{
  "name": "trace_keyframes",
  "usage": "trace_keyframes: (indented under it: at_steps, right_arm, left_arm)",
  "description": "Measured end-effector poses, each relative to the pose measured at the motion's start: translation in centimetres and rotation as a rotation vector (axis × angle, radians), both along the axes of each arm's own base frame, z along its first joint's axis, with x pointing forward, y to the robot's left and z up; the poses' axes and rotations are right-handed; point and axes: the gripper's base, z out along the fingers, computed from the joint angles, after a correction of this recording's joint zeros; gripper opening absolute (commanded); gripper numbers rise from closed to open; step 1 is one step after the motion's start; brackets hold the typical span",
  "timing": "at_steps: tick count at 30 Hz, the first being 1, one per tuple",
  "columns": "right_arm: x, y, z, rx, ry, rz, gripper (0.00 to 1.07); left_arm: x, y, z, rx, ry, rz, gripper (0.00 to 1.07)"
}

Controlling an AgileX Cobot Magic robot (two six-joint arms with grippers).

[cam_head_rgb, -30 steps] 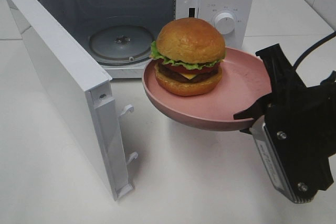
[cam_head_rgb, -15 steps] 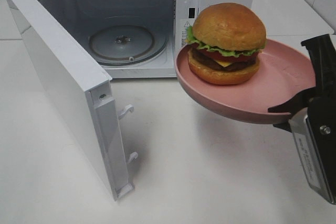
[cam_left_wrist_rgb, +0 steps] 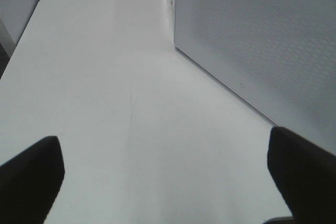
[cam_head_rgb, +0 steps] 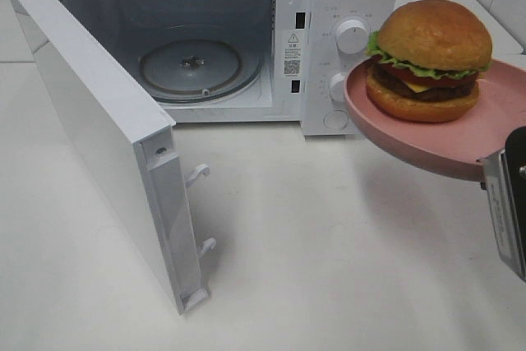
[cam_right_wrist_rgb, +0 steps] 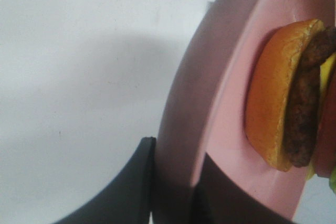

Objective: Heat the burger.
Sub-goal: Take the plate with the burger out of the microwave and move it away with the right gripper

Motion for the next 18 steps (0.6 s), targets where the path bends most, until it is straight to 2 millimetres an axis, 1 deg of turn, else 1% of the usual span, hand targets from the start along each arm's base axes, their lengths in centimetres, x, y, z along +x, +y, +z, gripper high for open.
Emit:
trace_keyframes:
  at_steps: [2,4,6,7,9,10,11,12,14,15,16,17,18]
  right_arm:
    - [0.0,-0.1,0.0,-0.004,-0.004,-0.018,0.04]
    - [0.1,-0.8,0.0,-0.018,-0.004,-0.117,0.04]
    - [0.1,-1.0,0.0,-0.018,-0.002,-0.144,0.04]
    - [0.2,-1.4,0.0,-0.016,-0.007,-0.201,0.04]
    - [0.2,-1.5,0.1,-0.017,-0.014,-0.221,0.04]
    - [0.3,-1.7,0.1,-0.005,-0.021,-0.271,0.04]
    - [0.3,-1.7,0.1,-0.005,-0.021,-0.271,0.04]
    - [0.3,-2.0,0.2,0.008,-0.032,-0.323,0.04]
    - [0.3,-2.1,0.2,0.016,-0.035,-0.351,0.04]
    - [0.3,-2.4,0.3,0.032,-0.043,-0.403,0.04]
    - [0.3,-2.4,0.3,0.032,-0.043,-0.403,0.04]
    - [0.3,-2.7,0.3,0.05,-0.052,-0.469,0.04]
    - [0.3,-2.8,0.4,0.059,-0.058,-0.497,0.04]
  left_arm:
    - [0.0,0.0,0.0,0.0,0.0,0.0,0.98]
    - [0.0,0.0,0.0,0.0,0.0,0.0,0.98]
    - [0.0,0.0,0.0,0.0,0.0,0.0,0.98]
    - [0.0,0.0,0.0,0.0,0.0,0.0,0.98]
    - [0.0,0.0,0.0,0.0,0.0,0.0,0.98]
    - [0.0,0.0,0.0,0.0,0.0,0.0,0.98]
    - [0.0,0.0,0.0,0.0,0.0,0.0,0.98]
    - [0.0,0.0,0.0,0.0,0.0,0.0,0.98]
    - [0.0,0.0,0.0,0.0,0.0,0.0,0.98]
    - [0.0,0.0,0.0,0.0,0.0,0.0,0.98]
    - [0.0,0.0,0.0,0.0,0.0,0.0,0.98]
    - [0.0,0.0,0.0,0.0,0.0,0.0,0.98]
    - [0.0,0.0,0.0,0.0,0.0,0.0,0.98]
